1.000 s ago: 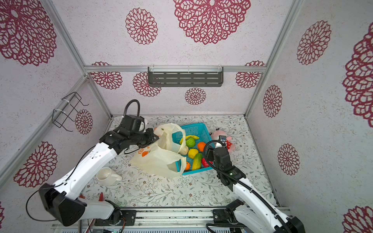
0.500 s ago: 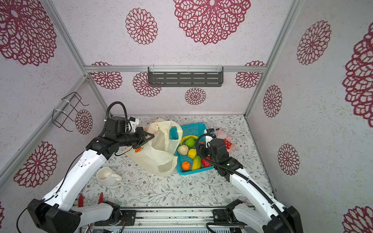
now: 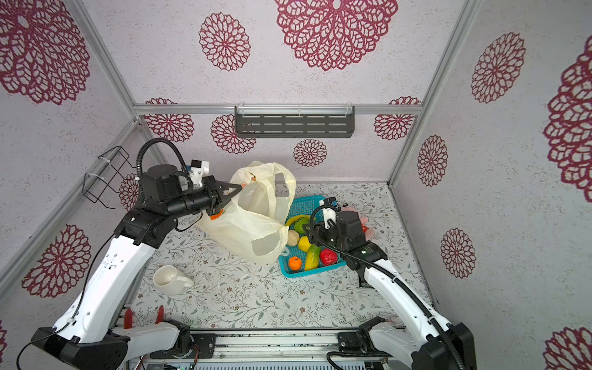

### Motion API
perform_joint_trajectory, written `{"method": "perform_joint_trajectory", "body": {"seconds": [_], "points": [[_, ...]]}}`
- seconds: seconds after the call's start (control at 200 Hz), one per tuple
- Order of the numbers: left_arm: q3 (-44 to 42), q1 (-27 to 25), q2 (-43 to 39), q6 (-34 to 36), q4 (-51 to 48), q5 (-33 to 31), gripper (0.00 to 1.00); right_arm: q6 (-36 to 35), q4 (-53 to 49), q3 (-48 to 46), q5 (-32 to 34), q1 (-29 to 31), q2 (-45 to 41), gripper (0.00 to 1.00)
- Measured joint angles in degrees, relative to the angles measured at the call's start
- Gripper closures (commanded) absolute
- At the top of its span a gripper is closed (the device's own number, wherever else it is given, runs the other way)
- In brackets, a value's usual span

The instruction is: Place the fruits into the plastic bag

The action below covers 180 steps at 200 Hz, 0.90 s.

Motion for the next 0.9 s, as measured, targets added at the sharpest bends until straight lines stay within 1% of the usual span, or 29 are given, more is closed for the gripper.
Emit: {"method": "perform_joint_trajectory", "body": {"seconds": [0.1, 0.16, 0.335, 0.485, 0.65, 0.761, 0.901], "points": [[-0.68, -1.18, 0.33, -2.05, 1.62, -1.11, 1.0, 1.22, -0.48, 0.0, -1.07, -2.8, 0.0, 0.33], [-1.99, -2.73, 0.7, -3.58, 3.04, -1.95, 1.0, 1.9, -1.4, 0.13, -1.55, -4.72, -0.02, 0.33], [-8.9, -6.86, 1.66, -10.64, 7.34, -4.81, 1.0, 2.38, -6.45, 2.47, -1.07, -7.67, 0.2, 0.31], [-16.72, -8.74, 1.88, -16.81, 11.8, -7.3, 1.0, 2.4, -10.01, 5.88, -0.2, -7.72, 3.02, 0.31], [-25.16, -8.83, 1.86, -22.25, 19.02, -9.64, 1.0, 3.96, -11.8, 4.07, 0.83, -7.13, 6.4, 0.31], [-28.39, -8.76, 1.86, -24.26, 22.8, -10.36, 1.0, 4.63, -12.46, 1.97, 2.05, -5.29, 8.41, 0.32], [-30.49, -8.76, 1.81, -25.57, 26.88, -10.58, 1.0, 5.42, -12.9, -0.07, 3.52, -2.05, 10.36, 0.34]]}}
